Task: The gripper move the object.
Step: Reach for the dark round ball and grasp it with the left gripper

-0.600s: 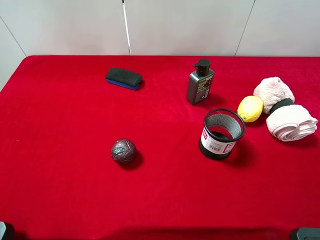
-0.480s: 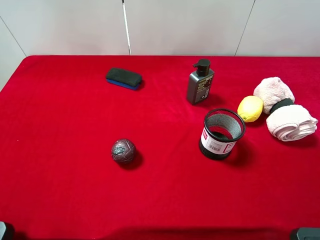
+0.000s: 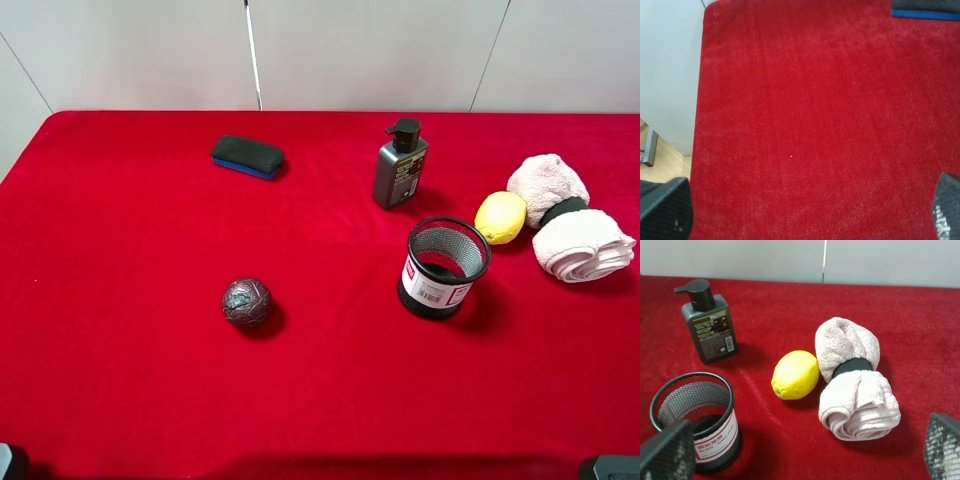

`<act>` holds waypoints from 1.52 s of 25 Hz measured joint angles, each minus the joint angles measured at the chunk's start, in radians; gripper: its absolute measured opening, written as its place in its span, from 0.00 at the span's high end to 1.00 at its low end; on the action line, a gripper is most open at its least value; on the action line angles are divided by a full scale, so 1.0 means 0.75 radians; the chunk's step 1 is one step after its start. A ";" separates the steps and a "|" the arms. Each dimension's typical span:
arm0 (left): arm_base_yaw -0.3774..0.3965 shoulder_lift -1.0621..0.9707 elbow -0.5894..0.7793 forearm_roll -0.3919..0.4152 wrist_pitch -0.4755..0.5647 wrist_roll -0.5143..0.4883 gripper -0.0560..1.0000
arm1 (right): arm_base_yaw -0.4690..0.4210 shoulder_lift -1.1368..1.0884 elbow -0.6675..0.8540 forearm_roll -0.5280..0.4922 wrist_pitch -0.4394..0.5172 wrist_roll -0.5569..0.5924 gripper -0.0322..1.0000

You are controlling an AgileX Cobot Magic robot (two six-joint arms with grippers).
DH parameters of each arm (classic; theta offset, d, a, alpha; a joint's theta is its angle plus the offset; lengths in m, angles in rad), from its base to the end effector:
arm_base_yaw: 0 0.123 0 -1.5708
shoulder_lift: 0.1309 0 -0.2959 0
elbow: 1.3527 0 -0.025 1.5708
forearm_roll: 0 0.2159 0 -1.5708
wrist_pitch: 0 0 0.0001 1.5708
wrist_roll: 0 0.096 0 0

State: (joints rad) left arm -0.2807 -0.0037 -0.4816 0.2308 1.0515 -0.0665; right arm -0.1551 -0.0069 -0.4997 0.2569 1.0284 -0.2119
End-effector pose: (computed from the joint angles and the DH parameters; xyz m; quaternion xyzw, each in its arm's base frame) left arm -0.0347 0.0299 0.2560 0.0877 0.8444 0.0243 0.5279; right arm -0.0394 0.0273 0.2628 -0.0270 0.8356 0.0285 0.5480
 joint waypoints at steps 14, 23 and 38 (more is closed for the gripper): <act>0.000 0.000 0.000 -0.006 0.000 -0.040 0.05 | 0.000 0.000 0.000 0.000 0.000 0.000 0.30; 0.000 0.000 0.000 -0.027 -0.001 -0.040 0.05 | 0.000 0.000 0.000 0.000 0.000 0.000 0.30; 0.000 0.505 -0.030 -0.194 -0.258 0.072 0.06 | 0.000 0.000 0.000 0.000 0.000 0.000 0.30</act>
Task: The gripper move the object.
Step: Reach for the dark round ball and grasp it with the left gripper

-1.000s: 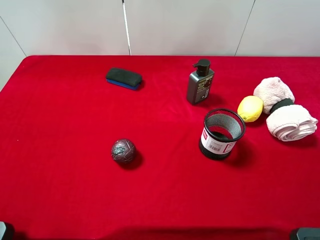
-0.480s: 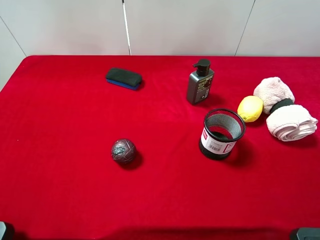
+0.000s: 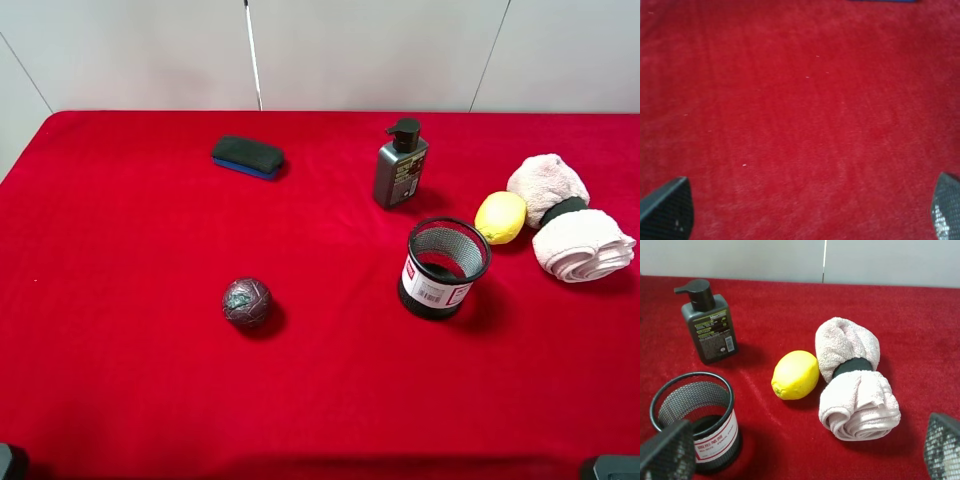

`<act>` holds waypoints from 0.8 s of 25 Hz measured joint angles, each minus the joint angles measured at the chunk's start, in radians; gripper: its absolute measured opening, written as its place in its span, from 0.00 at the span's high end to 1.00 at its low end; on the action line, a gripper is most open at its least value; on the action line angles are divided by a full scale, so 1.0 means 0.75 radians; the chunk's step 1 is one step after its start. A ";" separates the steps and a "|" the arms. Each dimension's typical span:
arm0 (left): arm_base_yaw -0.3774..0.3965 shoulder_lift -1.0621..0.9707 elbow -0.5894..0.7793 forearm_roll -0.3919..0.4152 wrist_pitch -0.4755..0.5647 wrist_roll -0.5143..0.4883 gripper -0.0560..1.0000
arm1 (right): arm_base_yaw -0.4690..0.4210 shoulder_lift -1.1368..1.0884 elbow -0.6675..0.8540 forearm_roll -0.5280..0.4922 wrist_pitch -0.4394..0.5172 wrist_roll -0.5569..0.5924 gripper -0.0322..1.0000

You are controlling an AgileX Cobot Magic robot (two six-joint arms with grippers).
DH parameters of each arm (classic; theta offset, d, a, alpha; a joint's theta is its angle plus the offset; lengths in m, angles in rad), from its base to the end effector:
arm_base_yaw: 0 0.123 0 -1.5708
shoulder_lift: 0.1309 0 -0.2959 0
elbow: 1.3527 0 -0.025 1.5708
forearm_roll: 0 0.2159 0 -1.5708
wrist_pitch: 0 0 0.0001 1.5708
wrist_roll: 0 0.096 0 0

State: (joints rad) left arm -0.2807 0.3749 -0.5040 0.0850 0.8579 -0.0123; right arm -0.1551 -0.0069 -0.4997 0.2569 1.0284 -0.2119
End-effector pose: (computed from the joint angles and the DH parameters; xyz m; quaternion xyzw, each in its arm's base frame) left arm 0.0242 -0.0006 0.2798 0.1299 0.8838 -0.0246 0.4489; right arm -0.0394 0.0273 0.2628 -0.0270 0.8356 0.0285 0.5480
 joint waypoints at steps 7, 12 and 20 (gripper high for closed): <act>-0.077 0.269 0.000 -0.070 -0.160 0.059 0.06 | 0.000 0.000 0.000 0.000 0.000 0.000 0.30; -0.220 0.460 0.000 -0.070 -0.275 0.058 0.06 | 0.000 0.000 0.000 0.000 0.000 0.000 0.30; -0.401 0.727 0.000 -0.113 -0.478 0.050 0.06 | 0.000 0.000 0.000 0.000 0.000 0.000 0.30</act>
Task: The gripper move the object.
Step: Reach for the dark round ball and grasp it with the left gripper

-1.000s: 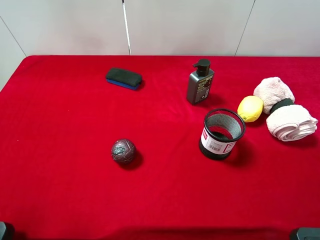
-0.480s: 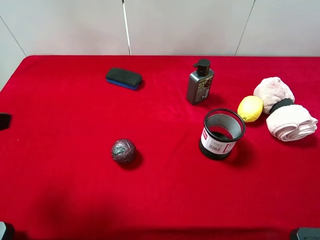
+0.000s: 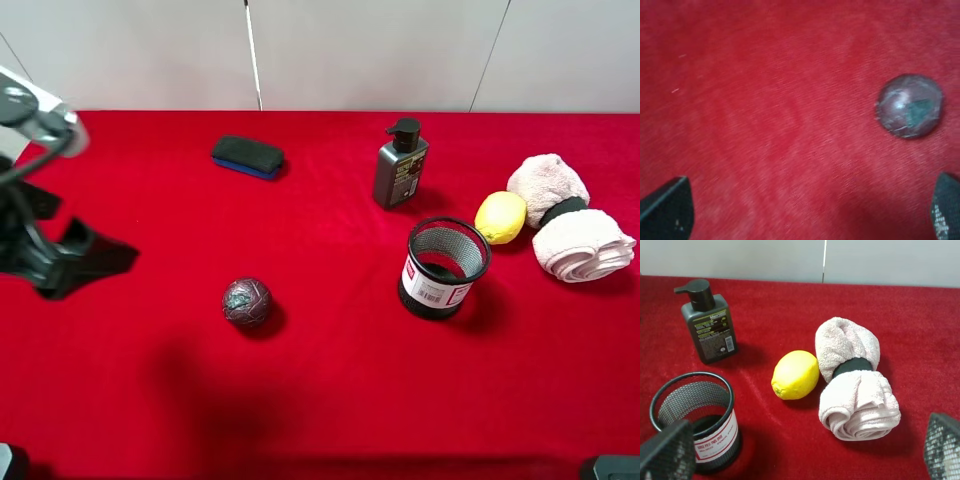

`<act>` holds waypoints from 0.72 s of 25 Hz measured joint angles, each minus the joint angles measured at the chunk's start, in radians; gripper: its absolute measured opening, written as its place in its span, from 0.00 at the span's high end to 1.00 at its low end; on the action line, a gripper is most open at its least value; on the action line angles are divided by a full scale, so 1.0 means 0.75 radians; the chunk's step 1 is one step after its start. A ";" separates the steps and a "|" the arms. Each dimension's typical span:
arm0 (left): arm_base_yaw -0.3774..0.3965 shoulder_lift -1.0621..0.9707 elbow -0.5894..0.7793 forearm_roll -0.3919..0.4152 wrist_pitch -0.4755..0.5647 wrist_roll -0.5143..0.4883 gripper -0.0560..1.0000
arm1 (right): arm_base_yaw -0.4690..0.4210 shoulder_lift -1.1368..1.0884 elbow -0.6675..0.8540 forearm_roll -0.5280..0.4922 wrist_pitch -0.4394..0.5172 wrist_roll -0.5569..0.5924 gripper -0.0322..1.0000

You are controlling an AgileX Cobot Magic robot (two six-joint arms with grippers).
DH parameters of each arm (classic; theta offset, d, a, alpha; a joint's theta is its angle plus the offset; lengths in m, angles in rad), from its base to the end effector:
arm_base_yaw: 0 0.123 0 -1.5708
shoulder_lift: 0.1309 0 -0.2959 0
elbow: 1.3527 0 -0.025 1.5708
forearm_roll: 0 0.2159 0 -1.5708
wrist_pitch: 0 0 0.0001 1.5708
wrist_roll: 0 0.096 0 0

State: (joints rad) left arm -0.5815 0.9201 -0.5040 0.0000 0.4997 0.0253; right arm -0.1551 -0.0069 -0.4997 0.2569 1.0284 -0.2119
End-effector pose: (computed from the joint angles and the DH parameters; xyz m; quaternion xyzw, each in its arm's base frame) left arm 0.1088 -0.0715 0.2629 0.2784 0.8894 -0.0996 0.3487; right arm -0.0394 0.0273 0.2628 -0.0270 0.8356 0.0285 0.5480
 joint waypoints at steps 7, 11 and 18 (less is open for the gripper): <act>-0.143 0.186 -0.001 -0.031 -0.135 -0.034 0.06 | 0.000 0.000 0.000 0.000 0.000 0.000 0.30; -0.209 0.279 -0.003 -0.034 -0.195 -0.050 0.06 | 0.000 0.000 0.000 0.000 0.000 0.000 0.30; -0.245 0.446 -0.029 -0.064 -0.265 -0.061 0.06 | 0.000 0.000 0.000 0.000 0.000 0.000 0.30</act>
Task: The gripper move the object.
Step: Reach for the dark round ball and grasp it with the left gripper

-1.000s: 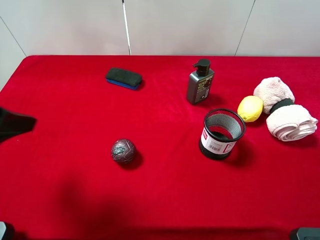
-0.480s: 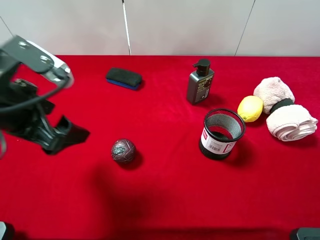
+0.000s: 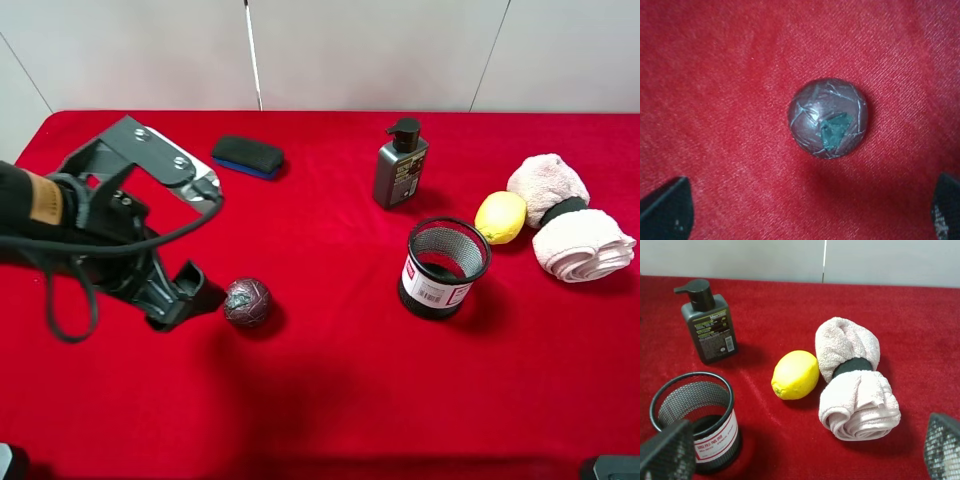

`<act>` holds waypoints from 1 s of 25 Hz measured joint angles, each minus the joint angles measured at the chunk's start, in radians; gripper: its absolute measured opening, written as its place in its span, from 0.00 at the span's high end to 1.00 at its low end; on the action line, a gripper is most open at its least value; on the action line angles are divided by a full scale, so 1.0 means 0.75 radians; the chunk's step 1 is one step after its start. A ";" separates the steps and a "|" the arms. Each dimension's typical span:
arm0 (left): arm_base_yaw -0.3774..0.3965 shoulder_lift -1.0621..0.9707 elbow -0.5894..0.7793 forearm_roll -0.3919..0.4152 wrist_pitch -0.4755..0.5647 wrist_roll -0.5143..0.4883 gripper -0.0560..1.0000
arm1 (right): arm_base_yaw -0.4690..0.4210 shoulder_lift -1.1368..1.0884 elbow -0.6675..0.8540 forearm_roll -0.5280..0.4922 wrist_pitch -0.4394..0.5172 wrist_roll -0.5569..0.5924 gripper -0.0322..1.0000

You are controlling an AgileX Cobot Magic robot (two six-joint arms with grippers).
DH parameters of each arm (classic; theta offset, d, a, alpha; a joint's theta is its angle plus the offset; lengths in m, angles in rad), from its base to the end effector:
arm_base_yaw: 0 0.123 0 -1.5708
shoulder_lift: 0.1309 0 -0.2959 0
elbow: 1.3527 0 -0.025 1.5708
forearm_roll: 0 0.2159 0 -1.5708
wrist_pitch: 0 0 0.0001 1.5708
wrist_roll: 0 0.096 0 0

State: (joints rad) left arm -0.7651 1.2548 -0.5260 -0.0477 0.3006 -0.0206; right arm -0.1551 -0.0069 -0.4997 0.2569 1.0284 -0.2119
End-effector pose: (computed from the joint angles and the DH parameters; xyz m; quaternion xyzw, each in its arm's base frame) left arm 0.1360 -0.1325 0.2270 0.3277 0.8927 -0.1310 0.2802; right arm -0.0394 0.0273 0.2628 -0.0270 0.8356 0.0285 0.5480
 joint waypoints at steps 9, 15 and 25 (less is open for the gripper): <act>-0.020 0.225 -0.090 -0.002 -0.027 -0.001 0.06 | 0.000 0.000 0.000 0.000 0.000 0.000 0.30; -0.073 0.357 -0.112 -0.003 -0.121 -0.001 0.06 | 0.000 0.000 0.000 0.000 0.000 0.000 0.30; -0.080 0.514 -0.167 -0.037 -0.169 -0.003 0.06 | 0.000 0.000 0.000 0.000 0.000 0.000 0.30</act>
State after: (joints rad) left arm -0.8250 1.6401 -0.6514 -0.0751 0.1735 -0.0225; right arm -0.1551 -0.0069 -0.4997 0.2569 1.0284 -0.2119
